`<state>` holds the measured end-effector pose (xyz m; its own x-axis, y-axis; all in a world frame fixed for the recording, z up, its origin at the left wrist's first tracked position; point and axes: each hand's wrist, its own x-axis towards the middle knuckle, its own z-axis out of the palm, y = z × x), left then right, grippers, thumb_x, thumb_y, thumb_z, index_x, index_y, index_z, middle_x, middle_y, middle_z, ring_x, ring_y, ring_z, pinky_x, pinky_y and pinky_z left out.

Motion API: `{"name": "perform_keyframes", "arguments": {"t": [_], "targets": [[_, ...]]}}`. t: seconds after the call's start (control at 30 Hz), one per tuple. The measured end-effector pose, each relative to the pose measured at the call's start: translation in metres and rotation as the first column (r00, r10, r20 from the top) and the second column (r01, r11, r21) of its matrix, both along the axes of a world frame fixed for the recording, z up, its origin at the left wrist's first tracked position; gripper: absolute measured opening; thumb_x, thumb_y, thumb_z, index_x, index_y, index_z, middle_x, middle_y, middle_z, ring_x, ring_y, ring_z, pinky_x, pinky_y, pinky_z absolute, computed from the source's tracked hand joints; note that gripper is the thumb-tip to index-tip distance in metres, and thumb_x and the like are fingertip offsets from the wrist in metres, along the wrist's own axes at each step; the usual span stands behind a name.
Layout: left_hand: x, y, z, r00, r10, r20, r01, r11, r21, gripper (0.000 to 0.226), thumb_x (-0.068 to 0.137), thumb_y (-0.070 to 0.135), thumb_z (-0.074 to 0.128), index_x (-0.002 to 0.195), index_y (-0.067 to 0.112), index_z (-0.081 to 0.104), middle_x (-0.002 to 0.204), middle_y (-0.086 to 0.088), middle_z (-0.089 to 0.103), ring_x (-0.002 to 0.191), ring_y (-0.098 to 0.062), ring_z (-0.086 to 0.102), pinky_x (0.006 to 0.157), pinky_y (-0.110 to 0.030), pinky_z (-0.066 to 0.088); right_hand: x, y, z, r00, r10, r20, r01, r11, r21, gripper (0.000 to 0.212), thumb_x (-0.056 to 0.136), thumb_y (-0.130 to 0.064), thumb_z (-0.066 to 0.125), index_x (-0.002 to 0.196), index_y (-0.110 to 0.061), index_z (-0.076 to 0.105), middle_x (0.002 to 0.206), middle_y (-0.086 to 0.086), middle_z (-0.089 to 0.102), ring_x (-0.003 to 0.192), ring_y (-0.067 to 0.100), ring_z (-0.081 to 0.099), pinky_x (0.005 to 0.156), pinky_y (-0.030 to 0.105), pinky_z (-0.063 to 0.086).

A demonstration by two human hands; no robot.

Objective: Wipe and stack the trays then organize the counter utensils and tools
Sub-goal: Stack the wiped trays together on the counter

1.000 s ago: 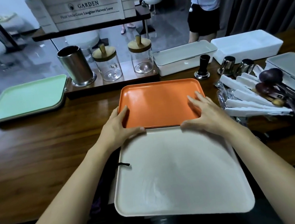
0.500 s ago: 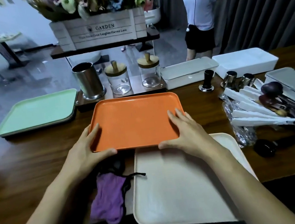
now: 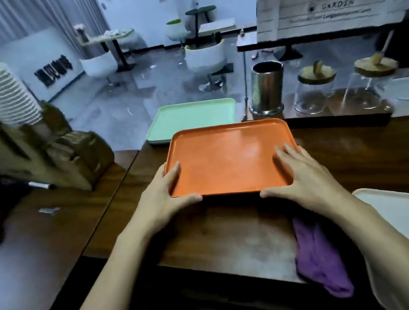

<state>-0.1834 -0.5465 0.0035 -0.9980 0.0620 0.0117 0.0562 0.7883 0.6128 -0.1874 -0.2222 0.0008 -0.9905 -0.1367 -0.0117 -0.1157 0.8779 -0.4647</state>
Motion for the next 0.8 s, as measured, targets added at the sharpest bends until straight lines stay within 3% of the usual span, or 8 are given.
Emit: {"name": "perform_keyframes", "arguments": {"t": [0.17,0.27,0.43,0.57,0.7,0.8], "targets": [[-0.002,-0.043,0.002,0.997,0.082,0.013,-0.083,0.996,0.037,0.121,0.059,0.085,0.070,0.160,0.034,0.026,0.166,0.018,0.017,0.148,-0.016,0.031,0.118,-0.038,0.030,-0.030,-0.044,0.007,0.996,0.080,-0.025,-0.080,0.997,-0.002,0.135,0.058,-0.083,0.068,0.162,-0.025,0.003,0.169,-0.002,0.001,0.155,0.026,0.000,0.123,0.043,0.011],[-0.012,-0.060,0.002,0.994,0.114,-0.005,-0.113,0.991,0.069,0.113,0.069,0.072,0.077,0.161,0.033,0.025,0.166,0.018,0.017,0.148,-0.016,0.030,0.117,-0.038,0.029,-0.052,-0.062,0.010,0.993,0.114,-0.044,-0.114,0.993,-0.009,0.140,0.051,-0.089,0.061,0.161,-0.026,0.002,0.169,-0.001,0.002,0.155,0.027,0.002,0.122,0.048,0.015],[-0.055,-0.083,0.010,0.991,0.133,0.000,-0.132,0.989,0.066,0.107,0.072,0.063,0.081,0.160,0.037,0.026,0.167,0.012,0.018,0.149,-0.020,0.029,0.119,-0.041,0.027,-0.093,-0.088,0.017,0.992,0.102,-0.078,-0.103,0.995,-0.009,0.137,0.057,-0.083,0.069,0.161,-0.024,0.001,0.169,0.002,0.003,0.155,0.026,0.003,0.123,0.046,0.013],[-0.105,-0.096,0.015,0.995,0.099,0.004,-0.098,0.988,0.118,0.102,0.071,0.056,0.085,0.157,0.040,0.032,0.166,0.008,0.024,0.150,-0.015,0.029,0.116,-0.030,0.024,-0.131,-0.103,0.016,0.995,0.050,-0.091,-0.052,0.998,-0.020,0.136,0.060,-0.080,0.072,0.161,-0.023,0.001,0.169,0.005,0.003,0.155,0.028,0.004,0.123,0.045,0.012],[-0.156,-0.101,0.012,0.999,0.010,0.044,-0.019,0.974,0.225,0.095,0.077,0.033,0.087,0.157,0.031,0.036,0.146,0.021,0.030,0.132,0.007,0.029,0.106,-0.012,0.020,-0.168,-0.112,0.013,0.999,-0.004,-0.052,0.003,1.000,-0.028,0.134,0.063,-0.076,0.074,0.162,-0.022,0.001,0.169,0.003,0.002,0.155,0.027,0.004,0.123,0.046,0.012],[-0.198,-0.112,0.005,0.997,-0.040,0.072,0.018,0.959,0.284,0.102,0.071,0.036,0.090,0.157,0.029,0.036,0.158,0.014,0.036,0.134,0.006,0.035,0.117,-0.022,0.027,-0.194,-0.121,0.010,0.998,-0.040,-0.045,0.039,0.999,-0.028,0.132,0.064,-0.075,0.073,0.162,-0.021,0.002,0.169,0.002,0.002,0.155,0.026,0.005,0.122,0.047,0.013]]}}
